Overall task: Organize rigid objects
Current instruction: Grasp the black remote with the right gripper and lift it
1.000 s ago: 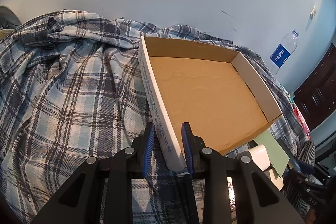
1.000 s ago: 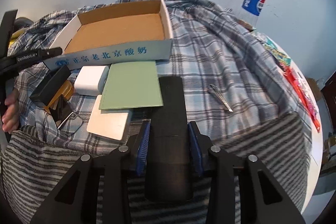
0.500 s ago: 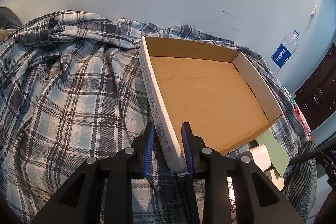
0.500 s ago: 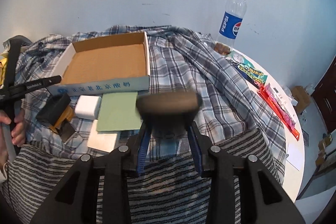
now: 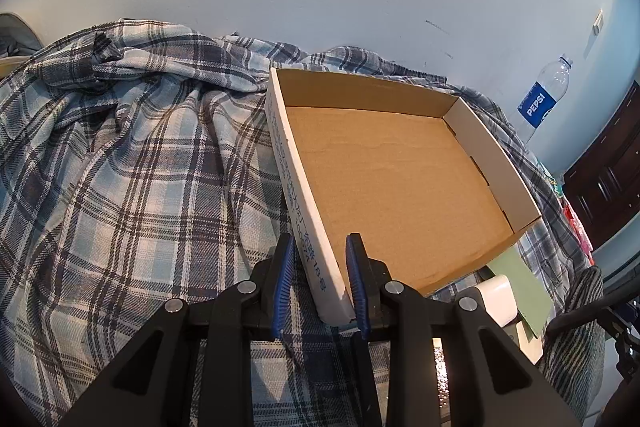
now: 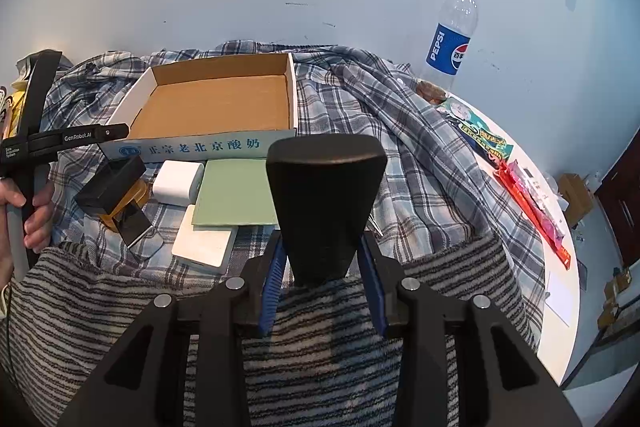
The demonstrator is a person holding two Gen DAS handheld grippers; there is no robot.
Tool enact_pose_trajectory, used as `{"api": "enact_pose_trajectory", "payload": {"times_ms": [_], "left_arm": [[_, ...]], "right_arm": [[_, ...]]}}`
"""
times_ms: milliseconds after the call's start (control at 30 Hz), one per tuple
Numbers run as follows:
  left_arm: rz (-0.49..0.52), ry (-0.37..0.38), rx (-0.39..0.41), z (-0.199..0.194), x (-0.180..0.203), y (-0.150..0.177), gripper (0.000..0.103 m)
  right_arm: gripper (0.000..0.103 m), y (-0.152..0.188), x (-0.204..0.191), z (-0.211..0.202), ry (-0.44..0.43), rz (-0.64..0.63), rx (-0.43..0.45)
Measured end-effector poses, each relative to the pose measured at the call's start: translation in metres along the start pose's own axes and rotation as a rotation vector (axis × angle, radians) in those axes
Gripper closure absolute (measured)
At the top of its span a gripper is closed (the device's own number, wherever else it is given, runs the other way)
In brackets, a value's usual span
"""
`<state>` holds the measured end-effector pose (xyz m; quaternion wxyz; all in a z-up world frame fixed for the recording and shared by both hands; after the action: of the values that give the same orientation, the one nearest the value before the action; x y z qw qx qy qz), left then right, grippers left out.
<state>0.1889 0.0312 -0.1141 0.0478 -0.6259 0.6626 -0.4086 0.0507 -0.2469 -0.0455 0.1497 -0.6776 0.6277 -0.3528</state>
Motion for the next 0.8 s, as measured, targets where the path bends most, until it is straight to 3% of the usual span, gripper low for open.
{"api": "enact_pose_trajectory", "payload": {"times_ms": [167, 300, 367, 467, 667, 733, 767, 800], "left_arm": [[0.002, 0.001, -0.004, 0.0, 0.0, 0.001, 0.075], [0.002, 0.002, -0.008, 0.002, 0.0, 0.001, 0.075], [0.002, 0.002, -0.008, 0.002, 0.0, 0.001, 0.075], [0.002, 0.002, -0.008, 0.002, 0.0, 0.001, 0.075], [0.003, 0.003, -0.012, 0.003, -0.001, 0.001, 0.075], [0.003, 0.004, -0.015, 0.003, 0.0, 0.001, 0.075], [0.004, 0.004, -0.015, 0.003, 0.0, 0.001, 0.075], [0.004, 0.003, -0.015, 0.003, 0.001, 0.001, 0.075]], "right_arm": [[0.067, 0.022, 0.008, -0.009, -0.028, 0.004, -0.042], [0.062, 0.039, 0.01, -0.001, -0.011, -0.015, -0.084], [0.054, 0.041, 0.009, 0.006, -0.005, -0.027, -0.09], [0.053, 0.037, 0.003, 0.017, -0.032, -0.032, -0.1], [0.054, 0.03, -0.016, 0.016, -0.082, -0.108, -0.051], [0.058, 0.032, -0.029, 0.019, -0.075, -0.193, -0.052], [0.067, 0.035, -0.034, 0.023, -0.055, -0.221, -0.07], [0.067, 0.038, -0.037, 0.031, -0.035, -0.233, -0.094]]}}
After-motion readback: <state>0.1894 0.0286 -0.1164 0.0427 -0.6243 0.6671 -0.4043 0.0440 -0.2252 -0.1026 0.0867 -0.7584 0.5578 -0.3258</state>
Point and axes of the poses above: each gripper's, at about its wrist camera, not at the fingertips, and z roughly the way its jaws point, x to its right, y to its underside, the point moved 4 cm from there along z, roughly the way its jaws point, and after that the axes turned 12 degrees about y, right-handed, at the moved point
